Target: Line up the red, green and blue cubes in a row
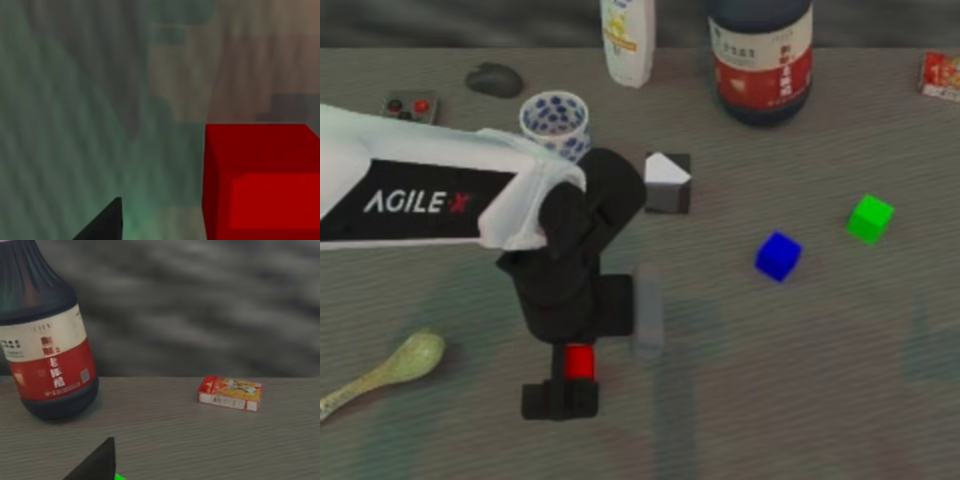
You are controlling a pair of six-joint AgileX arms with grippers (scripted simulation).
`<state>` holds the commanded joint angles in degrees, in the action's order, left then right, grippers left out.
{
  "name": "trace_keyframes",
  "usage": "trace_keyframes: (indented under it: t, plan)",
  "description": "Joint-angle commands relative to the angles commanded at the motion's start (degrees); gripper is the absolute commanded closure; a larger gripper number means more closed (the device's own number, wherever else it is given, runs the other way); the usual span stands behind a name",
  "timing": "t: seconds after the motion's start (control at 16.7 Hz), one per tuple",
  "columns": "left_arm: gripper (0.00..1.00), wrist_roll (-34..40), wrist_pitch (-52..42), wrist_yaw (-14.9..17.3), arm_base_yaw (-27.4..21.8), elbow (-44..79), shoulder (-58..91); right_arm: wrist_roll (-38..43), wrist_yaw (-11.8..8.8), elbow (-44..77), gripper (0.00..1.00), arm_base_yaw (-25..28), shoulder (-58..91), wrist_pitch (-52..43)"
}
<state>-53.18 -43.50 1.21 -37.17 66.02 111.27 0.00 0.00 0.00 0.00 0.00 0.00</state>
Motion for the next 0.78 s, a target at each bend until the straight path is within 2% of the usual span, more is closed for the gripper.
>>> trace_keyframes:
  t: [0.24, 0.6, 0.78]
  plan:
    - [0.00, -0.2, -1.0, 0.0, 0.0, 0.8, -0.4, 0.0, 0.0, 0.0, 0.00, 0.0, 0.0, 0.0]
    - [0.00, -0.1, -13.7, 0.0, 1.2, 7.6, -5.5, 0.0, 0.0, 0.0, 0.00, 0.0, 0.0, 0.0]
    - [0.00, 0.0, -15.1, 0.0, 1.4, 8.6, -6.6, 0.0, 0.0, 0.0, 0.00, 0.0, 0.0, 0.0]
